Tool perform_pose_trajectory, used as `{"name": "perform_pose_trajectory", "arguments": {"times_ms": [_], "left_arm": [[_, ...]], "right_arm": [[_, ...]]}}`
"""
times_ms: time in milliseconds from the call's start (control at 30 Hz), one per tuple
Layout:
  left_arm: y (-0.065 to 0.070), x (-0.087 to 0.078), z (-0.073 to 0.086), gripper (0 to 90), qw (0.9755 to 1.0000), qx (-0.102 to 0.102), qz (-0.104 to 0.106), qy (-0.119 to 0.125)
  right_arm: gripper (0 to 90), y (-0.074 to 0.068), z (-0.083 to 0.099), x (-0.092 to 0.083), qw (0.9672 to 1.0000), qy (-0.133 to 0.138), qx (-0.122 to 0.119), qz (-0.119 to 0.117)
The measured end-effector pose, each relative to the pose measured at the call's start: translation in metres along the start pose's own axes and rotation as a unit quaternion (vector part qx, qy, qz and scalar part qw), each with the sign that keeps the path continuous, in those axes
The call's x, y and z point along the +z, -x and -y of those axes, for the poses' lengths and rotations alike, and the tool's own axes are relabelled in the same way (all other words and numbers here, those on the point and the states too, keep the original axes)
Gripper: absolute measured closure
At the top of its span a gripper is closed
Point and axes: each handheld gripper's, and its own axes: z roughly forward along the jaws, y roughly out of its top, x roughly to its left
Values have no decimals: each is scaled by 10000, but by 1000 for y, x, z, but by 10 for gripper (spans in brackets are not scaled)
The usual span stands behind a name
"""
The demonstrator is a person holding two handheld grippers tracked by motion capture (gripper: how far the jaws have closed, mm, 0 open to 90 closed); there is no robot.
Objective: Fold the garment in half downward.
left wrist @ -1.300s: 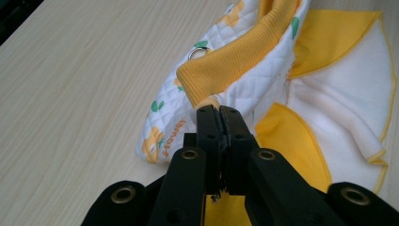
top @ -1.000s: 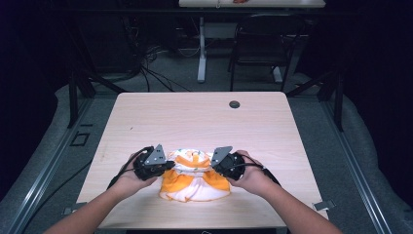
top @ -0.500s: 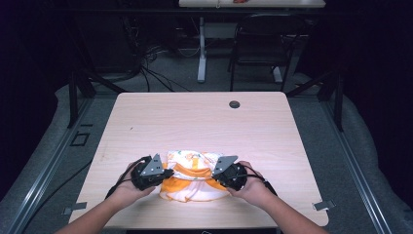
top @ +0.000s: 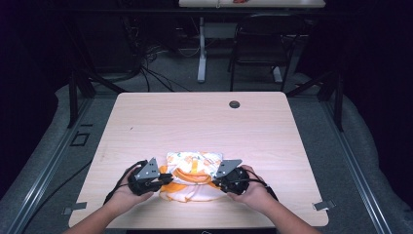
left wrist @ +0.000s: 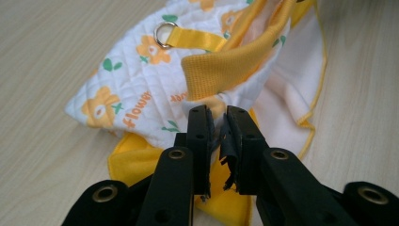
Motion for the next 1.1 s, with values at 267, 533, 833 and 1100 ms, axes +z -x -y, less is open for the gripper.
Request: {"name": "perform_pose_trajectory", "arguments": {"times_ms": [267, 533, 833, 1100], "left_arm": [[-14, -7, -13, 735, 9996, -125, -227, 73], [-29, 14, -15, 601, 9977, -601, -291, -116], [-20, 21, -11, 458, 9987, -375, 144, -310], [-11, 26, 5, 418, 9981, -293, 219, -487]], "right_arm": [[735, 11, -11, -13, 9996, 225, 159, 63], [626, 20, -19, -2, 9983, 285, 469, 186], [532, 17, -14, 12, 9988, -51, 484, -100], [485, 9, -1, 20, 9983, -208, 463, -277]]}}
